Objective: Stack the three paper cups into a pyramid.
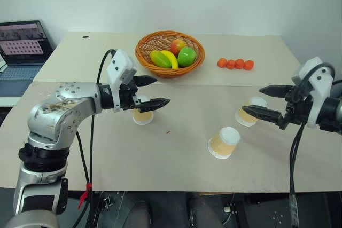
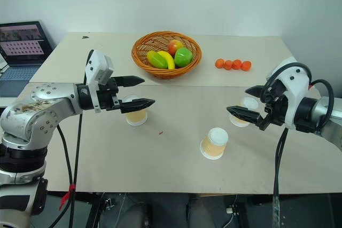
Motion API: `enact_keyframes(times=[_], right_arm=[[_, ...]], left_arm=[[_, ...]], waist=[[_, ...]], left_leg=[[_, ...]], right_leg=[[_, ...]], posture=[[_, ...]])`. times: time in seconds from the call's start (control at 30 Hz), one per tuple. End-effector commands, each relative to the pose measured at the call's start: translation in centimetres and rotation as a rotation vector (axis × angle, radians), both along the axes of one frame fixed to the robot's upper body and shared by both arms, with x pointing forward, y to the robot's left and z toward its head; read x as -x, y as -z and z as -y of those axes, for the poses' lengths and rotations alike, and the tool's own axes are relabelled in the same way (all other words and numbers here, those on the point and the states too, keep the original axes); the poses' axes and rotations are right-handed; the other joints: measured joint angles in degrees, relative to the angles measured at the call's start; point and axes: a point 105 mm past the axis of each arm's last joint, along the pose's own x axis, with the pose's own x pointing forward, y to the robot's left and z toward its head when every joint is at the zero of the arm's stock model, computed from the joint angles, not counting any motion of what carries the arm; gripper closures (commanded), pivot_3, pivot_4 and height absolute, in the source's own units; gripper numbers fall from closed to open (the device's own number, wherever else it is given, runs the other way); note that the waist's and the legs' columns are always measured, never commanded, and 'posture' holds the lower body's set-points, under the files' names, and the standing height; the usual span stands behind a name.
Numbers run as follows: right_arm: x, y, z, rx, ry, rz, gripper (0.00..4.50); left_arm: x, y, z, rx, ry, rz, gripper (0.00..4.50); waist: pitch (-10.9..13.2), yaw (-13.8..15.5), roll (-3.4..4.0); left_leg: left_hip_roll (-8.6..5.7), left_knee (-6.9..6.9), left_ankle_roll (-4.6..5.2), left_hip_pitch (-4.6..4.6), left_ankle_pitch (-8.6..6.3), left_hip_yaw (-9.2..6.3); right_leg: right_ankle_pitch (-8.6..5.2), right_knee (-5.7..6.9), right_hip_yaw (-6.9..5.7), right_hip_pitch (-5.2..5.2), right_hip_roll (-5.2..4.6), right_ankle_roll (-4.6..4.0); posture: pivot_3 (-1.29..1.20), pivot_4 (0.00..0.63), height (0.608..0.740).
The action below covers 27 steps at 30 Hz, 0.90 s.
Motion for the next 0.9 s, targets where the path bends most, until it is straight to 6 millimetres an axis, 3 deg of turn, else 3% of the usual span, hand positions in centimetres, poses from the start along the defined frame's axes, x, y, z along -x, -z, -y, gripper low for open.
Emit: enact_keyframes(times=[0.03, 0.13, 0.4, 0.53, 0.63, 0.9], right_arm=[[0.4, -1.3, -0.1, 0.003, 0.009, 0.086, 0.09], [0.8, -1.2, -0.4, -0.013, 0.023, 0.104, 0.09], [3.0, 0.9, 1.6, -0.04, 0.127, 0.05, 0.09], [5.6, 3.6, 2.1, -0.118, 0.154, -0.061, 0.09], [6.6, 5.0, 1.2, -0.17, 0.16, -0.059, 0.09], [7.0, 8.4, -1.7, -0.265, 0.112, -0.097, 0.09]], left_arm=[[0.2, -1.5, 0.5, 0.021, 0.047, 0.04, 0.0], [0.4, -2.4, 1.8, 0.064, 0.132, 0.026, 0.0], [0.0, -1.1, 2.7, -0.086, 0.2, 0.069, 0.0], [0.2, -0.5, 3.2, -0.12, 0.253, 0.069, 0.0], [0.4, -0.9, 3.7, -0.104, 0.301, 0.067, 0.0], [1.5, -0.8, 4.4, -0.124, 0.41, 0.029, 0.0]], waist=[[0.0, 0.0, 0.0], [0.0, 0.28, 0.0], [0.0, 1.15, -0.01], [-0.02, 1.5, -0.02], [-0.01, 1.28, -0.02], [-0.02, 0.53, -0.01]], left_leg=[[0.0, 0.0, 0.0, 0.0, 0.0, 0.0], [0.0, 0.09, 0.0, -0.02, 0.0, -0.02], [-0.03, 0.2, 0.0, -0.04, 0.0, -0.02], [-0.02, 0.2, 0.0, -0.03, 0.0, -0.06], [-0.02, 0.34, 0.0, -0.04, 0.0, -0.05], [0.03, 0.63, 0.0, 0.09, 0.01, -0.01]], right_leg=[[0.0, 0.0, 0.0, 0.0, 0.0, 0.0], [0.0, 0.07, -0.02, 0.01, 0.01, 0.0], [0.01, 0.09, -0.01, 0.03, 0.0, 0.01], [0.01, 0.09, -0.05, 0.1, 0.02, 0.01], [0.01, 0.13, -0.02, 0.11, 0.01, 0.03], [-0.05, 0.31, 0.02, 0.2, 0.1, 0.36]], posture=[[0.0, 0.15, 0.734], [0.0, 0.15, 0.734], [0.0, 0.15, 0.734], [0.0, 0.15, 0.734], [0.0, 0.15, 0.734], [0.0, 0.15, 0.734]])
